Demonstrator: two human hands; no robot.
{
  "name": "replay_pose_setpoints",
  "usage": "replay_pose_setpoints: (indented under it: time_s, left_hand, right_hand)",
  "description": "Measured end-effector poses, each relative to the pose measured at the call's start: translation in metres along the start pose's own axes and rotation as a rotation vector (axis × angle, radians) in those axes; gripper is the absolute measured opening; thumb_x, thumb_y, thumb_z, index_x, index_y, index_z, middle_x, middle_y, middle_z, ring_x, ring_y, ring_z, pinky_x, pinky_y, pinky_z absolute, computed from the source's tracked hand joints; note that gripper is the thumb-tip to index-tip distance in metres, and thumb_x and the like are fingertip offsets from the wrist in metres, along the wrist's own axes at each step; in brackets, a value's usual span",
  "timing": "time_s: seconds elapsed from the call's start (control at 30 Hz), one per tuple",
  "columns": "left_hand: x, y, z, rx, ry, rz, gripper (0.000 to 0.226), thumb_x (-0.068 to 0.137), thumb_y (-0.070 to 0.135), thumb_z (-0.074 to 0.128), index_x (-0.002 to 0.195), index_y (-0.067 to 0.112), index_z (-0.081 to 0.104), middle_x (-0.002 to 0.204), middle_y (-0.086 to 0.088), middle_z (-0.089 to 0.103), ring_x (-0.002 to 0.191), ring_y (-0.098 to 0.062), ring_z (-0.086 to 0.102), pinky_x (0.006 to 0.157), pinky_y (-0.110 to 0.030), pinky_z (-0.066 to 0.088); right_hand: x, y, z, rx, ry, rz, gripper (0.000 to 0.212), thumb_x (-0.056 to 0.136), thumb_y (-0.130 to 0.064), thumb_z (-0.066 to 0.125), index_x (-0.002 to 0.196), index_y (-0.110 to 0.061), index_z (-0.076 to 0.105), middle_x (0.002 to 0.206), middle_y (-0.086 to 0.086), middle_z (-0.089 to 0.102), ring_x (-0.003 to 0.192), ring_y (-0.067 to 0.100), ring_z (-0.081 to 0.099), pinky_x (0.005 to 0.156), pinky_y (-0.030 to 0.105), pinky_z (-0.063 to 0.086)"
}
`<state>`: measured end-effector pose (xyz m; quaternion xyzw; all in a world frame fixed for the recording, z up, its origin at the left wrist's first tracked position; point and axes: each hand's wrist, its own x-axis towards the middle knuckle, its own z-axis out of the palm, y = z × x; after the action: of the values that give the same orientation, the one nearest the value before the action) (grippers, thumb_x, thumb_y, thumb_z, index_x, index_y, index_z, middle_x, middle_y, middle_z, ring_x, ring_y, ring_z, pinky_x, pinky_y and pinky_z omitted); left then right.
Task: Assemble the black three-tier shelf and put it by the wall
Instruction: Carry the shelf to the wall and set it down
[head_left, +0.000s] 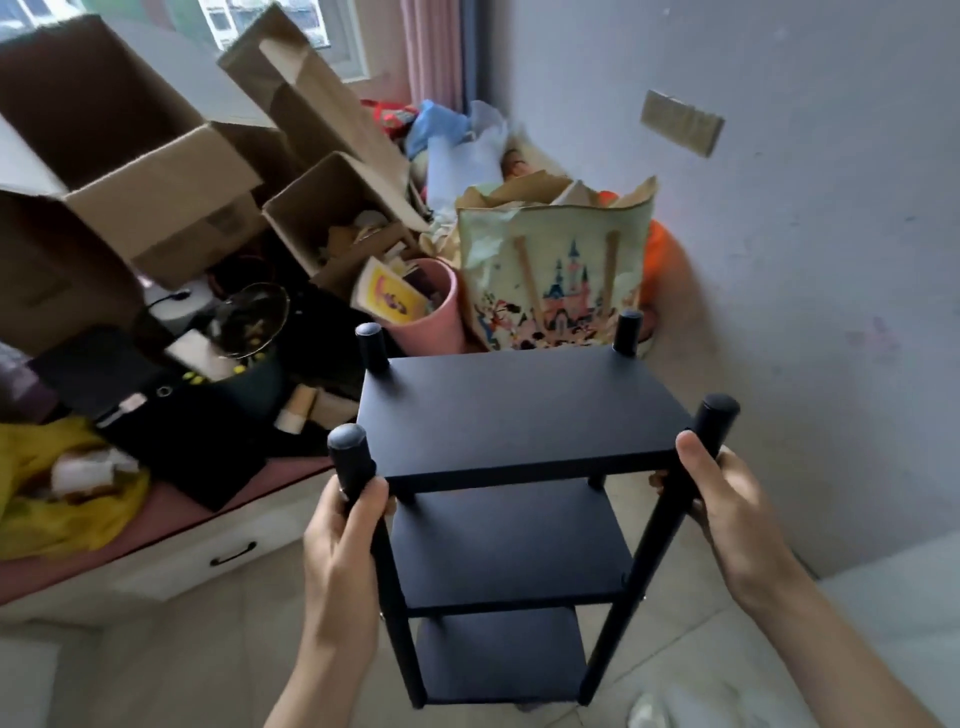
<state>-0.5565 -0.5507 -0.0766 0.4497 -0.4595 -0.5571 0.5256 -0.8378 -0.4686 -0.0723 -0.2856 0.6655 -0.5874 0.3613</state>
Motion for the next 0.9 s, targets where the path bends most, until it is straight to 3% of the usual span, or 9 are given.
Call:
replay_pose_setpoints:
  time_s: [0.1, 0.2, 0.3, 0.43, 0.57, 0.63, 0.7, 0.83, 0.9]
  left_hand:
    - [0.006, -0.009, 0.052, 0.051, -0.020, -0.053, 0.043, 0.070, 0.075, 0.068, 0.075, 0.032, 0.068, 0.072, 0.008, 0.056, 0.068, -0.006, 0.052, 0.070, -0.034, 0.038]
    - [0.014, -0.021, 0.113, 0.094, -0.023, -0.076, 0.060, 0.058, 0.090, 0.066, 0.075, 0.032, 0.072, 0.074, 0.010, 0.063, 0.068, -0.005, 0.057, 0.070, -0.033, 0.044]
    - [0.022, -0.032, 0.175, 0.094, -0.030, -0.101, 0.053, 0.065, 0.088, 0.063, 0.083, 0.039, 0.077, 0.080, 0.013, 0.070, 0.072, -0.003, 0.063, 0.072, -0.026, 0.049]
    - [0.034, -0.045, 0.252, 0.130, -0.027, -0.156, 0.031, 0.087, 0.075, 0.049, 0.091, 0.055, 0.073, 0.085, 0.022, 0.073, 0.084, -0.002, 0.068, 0.084, -0.033, 0.044]
    - [0.044, -0.060, 0.308, 0.160, -0.050, -0.256, 0.034, 0.079, 0.080, 0.044, 0.079, 0.059, 0.071, 0.084, 0.025, 0.074, 0.087, 0.002, 0.068, 0.090, -0.032, 0.043]
    - [0.049, -0.066, 0.334, 0.170, -0.079, -0.305, 0.032, 0.072, 0.080, 0.043, 0.076, 0.065, 0.070, 0.087, 0.030, 0.073, 0.087, 0.012, 0.067, 0.092, -0.032, 0.039]
    - [0.058, -0.074, 0.355, 0.182, -0.100, -0.360, 0.032, 0.069, 0.084, 0.046, 0.079, 0.066, 0.070, 0.093, 0.031, 0.073, 0.096, 0.011, 0.064, 0.098, -0.034, 0.035]
    - [0.083, -0.094, 0.388, 0.196, -0.165, -0.488, 0.054, 0.061, 0.091, 0.056, 0.091, 0.052, 0.078, 0.112, 0.024, 0.073, 0.116, 0.001, 0.059, 0.109, -0.037, 0.034]
    - [0.100, -0.106, 0.405, 0.206, -0.186, -0.528, 0.069, 0.057, 0.088, 0.057, 0.108, 0.044, 0.075, 0.120, 0.020, 0.071, 0.124, -0.005, 0.057, 0.115, -0.042, 0.033]
  right_hand:
    - [0.019, -0.002, -0.048, 0.026, 0.027, 0.029, 0.086, 0.055, -0.092, 0.060, 0.101, -0.021, 0.071, 0.093, 0.000, 0.072, 0.089, 0.018, 0.067, 0.092, 0.040, 0.049]
    - [0.041, -0.003, -0.096, 0.059, 0.016, 0.047, 0.074, 0.059, -0.096, 0.051, 0.099, -0.038, 0.075, 0.097, -0.003, 0.074, 0.090, 0.015, 0.068, 0.092, 0.039, 0.047]
    - [0.069, -0.002, -0.146, 0.051, 0.021, 0.106, 0.093, 0.052, -0.103, 0.041, 0.103, -0.033, 0.074, 0.100, 0.002, 0.074, 0.096, 0.018, 0.069, 0.092, 0.037, 0.047]
    - [0.108, -0.004, -0.209, 0.004, -0.037, 0.216, 0.111, 0.052, -0.105, 0.023, 0.122, -0.030, 0.065, 0.110, -0.009, 0.074, 0.102, 0.007, 0.069, 0.095, 0.032, 0.045]
    - [0.140, -0.005, -0.251, 0.011, -0.026, 0.289, 0.084, 0.066, -0.095, 0.019, 0.108, -0.046, 0.072, 0.112, -0.018, 0.072, 0.109, 0.003, 0.066, 0.103, 0.034, 0.041]
    - [0.156, 0.000, -0.268, 0.010, 0.002, 0.318, 0.081, 0.067, -0.091, 0.024, 0.113, -0.043, 0.070, 0.114, -0.016, 0.072, 0.113, 0.005, 0.064, 0.105, 0.035, 0.042]
    - [0.173, 0.003, -0.284, 0.011, 0.028, 0.350, 0.081, 0.069, -0.090, 0.030, 0.118, -0.038, 0.068, 0.115, -0.015, 0.072, 0.110, 0.004, 0.065, 0.101, 0.033, 0.045]
    - [0.208, 0.007, -0.308, -0.001, 0.022, 0.345, 0.048, 0.083, -0.079, 0.036, 0.091, -0.051, 0.074, 0.096, -0.020, 0.074, 0.090, -0.004, 0.069, 0.083, 0.028, 0.045]
    - [0.229, 0.014, -0.320, -0.001, 0.053, 0.384, 0.049, 0.078, -0.074, 0.039, 0.075, -0.040, 0.074, 0.082, -0.017, 0.074, 0.080, 0.000, 0.070, 0.080, 0.032, 0.046]
